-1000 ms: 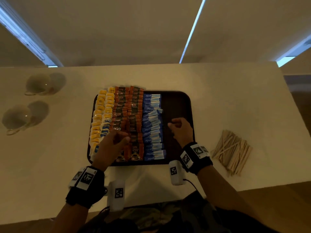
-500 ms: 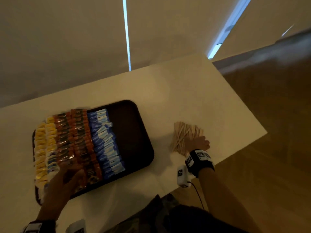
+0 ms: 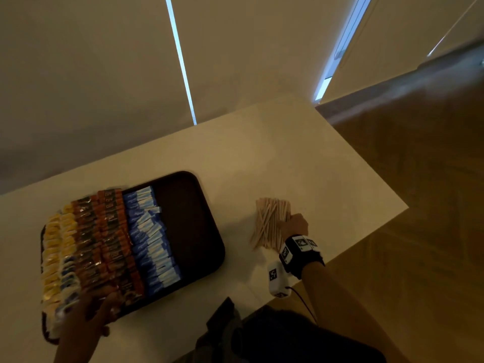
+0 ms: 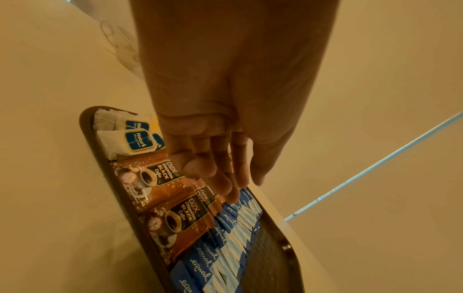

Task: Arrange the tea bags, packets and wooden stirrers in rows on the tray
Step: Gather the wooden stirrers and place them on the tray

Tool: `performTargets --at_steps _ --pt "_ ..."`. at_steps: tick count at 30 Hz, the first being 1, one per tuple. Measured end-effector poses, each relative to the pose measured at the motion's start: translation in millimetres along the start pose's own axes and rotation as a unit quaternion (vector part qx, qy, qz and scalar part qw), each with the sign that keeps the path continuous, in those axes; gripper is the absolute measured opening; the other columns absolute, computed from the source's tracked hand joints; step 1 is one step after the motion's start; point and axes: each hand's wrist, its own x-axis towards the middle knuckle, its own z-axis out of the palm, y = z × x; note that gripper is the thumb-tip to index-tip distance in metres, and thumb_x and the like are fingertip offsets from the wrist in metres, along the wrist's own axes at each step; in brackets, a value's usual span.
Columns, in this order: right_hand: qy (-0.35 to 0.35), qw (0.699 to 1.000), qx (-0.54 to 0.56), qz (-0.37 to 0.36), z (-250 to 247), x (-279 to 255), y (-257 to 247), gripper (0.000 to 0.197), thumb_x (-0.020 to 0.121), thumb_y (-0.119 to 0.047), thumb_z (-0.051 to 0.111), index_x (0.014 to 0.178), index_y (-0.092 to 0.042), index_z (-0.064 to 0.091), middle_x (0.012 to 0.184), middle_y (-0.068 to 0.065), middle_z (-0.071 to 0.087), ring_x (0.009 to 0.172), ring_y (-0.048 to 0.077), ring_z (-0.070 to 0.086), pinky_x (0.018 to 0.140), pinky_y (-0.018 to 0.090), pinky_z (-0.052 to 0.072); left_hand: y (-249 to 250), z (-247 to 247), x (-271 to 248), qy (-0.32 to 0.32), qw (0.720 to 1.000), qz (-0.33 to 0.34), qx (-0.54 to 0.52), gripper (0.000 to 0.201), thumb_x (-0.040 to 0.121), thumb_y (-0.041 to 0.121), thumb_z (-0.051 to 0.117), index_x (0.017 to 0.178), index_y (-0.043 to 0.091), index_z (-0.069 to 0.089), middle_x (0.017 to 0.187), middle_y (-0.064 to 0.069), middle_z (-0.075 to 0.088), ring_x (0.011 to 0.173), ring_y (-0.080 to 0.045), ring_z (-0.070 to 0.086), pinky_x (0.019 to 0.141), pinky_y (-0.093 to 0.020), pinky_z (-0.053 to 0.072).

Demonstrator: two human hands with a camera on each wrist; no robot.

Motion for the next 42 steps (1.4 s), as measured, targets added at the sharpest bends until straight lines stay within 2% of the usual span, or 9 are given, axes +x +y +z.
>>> performTargets --at_steps 5,10,15,21,26,29,36,39,42 --pt "0.001 1.0 -0.014 -0.011 -9.3 4.5 -2.2 0.041 0.094 -0.02 0.056 0.121 0.01 0.05 0.126 0.025 0.053 0.114 0.039 0.053 0.083 0.037 0.045 9.7 6.3 -10.7 0.007 1.0 0.012 -0.021 0.018 0.091 0.006 0.054 0.104 -0.007 0.056 0.076 -0.019 0.062 0.057 -0.029 0.049 0.051 -0.026 0.038" --pt "-0.01 0.999 -0.019 -0.034 -9.7 1.0 -5.9 0.037 0.095 -0.022 0.052 0.11 0.01 0.059 0.115 0.025 0.06 0.106 0.038 0.058 0.081 0.037 0.047 15.2 10.0 -17.4 0.012 1.0 0.014 -0.021 0.016 0.092 0.005 0.054 0.104 -0.005 0.055 0.075 -0.019 0.061 0.057 -0.027 0.048 0.031 -0.017 0.036" --pt "0.002 1.0 0.001 -0.028 -0.4 10.7 -6.3 0.053 0.096 -0.03 0.048 0.132 0.008 0.042 0.136 0.024 0.045 0.123 0.039 0.046 0.102 0.044 0.04 10.3 14.2 -12.8 0.026 0.999 -0.001 -0.024 0.018 0.09 0.008 0.058 0.104 -0.003 0.056 0.076 -0.021 0.062 0.06 -0.029 0.052 0.046 -0.025 0.04" --pt "0.005 0.995 0.098 -0.025 -7.2 11.0 -12.3 0.065 0.097 -0.025 0.045 0.147 -0.001 0.01 0.145 0.027 0.033 0.128 0.042 0.039 0.103 0.047 0.038 10.9 12.7 -11.3 0.023 0.999 0.001 -0.03 0.017 0.089 0.014 0.059 0.1 0.0 0.059 0.077 -0.02 0.063 0.062 -0.031 0.054 0.052 -0.03 0.04" --pt "0.008 0.988 0.144 -0.057 -13.8 11.0 -17.8 0.027 0.101 -0.022 0.034 0.122 -0.005 0.031 0.119 0.022 0.051 0.098 0.036 0.052 0.076 0.039 0.04 12.5 9.3 -13.0 0.023 0.999 0.007 -0.038 0.017 0.09 0.016 0.058 0.098 0.002 0.06 0.081 -0.023 0.063 0.065 -0.031 0.055 0.052 -0.032 0.041" --pt "0.008 0.987 0.114 -0.112 -18.8 3.9 -28.8 0.028 0.101 -0.011 0.031 0.125 0.004 0.032 0.118 0.027 0.053 0.091 0.029 0.05 0.073 0.034 0.036 21.9 9.2 -16.9 0.031 0.998 0.038 -0.026 0.014 0.092 0.016 0.055 0.096 0.003 0.06 0.077 -0.018 0.065 0.064 -0.031 0.056 0.048 -0.028 0.043" --pt "-0.044 0.956 0.017 -0.289 -8.1 -58.3 -82.7 0.035 0.094 -0.043 0.051 0.098 -0.009 0.061 0.09 0.01 0.063 0.087 0.029 0.06 0.073 0.028 0.042 70.7 10.3 -18.7 0.033 0.99 0.132 -0.022 0.011 0.092 0.016 0.055 0.086 0.01 0.062 0.07 -0.007 0.063 0.061 -0.022 0.057 0.051 -0.019 0.046" --pt "-0.116 0.9 -0.032 -0.418 14.2 -103.2 -109.5 0.018 0.092 -0.04 0.054 0.085 -0.025 0.059 0.079 -0.005 0.058 0.075 0.013 0.056 0.06 0.015 0.03 93.0 16.5 -13.7 0.028 0.979 0.201 -0.017 0.009 0.09 0.027 0.058 0.087 0.02 0.063 0.081 -0.002 0.067 0.077 -0.02 0.064 0.065 -0.031 0.052" --pt "-0.212 0.839 -0.076 -0.495 35.7 -148.3 -127.1 0.022 0.092 -0.039 0.055 0.098 -0.023 0.069 0.088 -0.01 0.062 0.081 0.006 0.057 0.068 0.015 0.037 120.7 24.5 -16.3 0.013 0.962 0.272 -0.037 0.039 0.08 0.06 0.058 0.102 0.028 0.06 0.097 0.005 0.066 0.09 -0.009 0.063 0.077 -0.026 0.052"
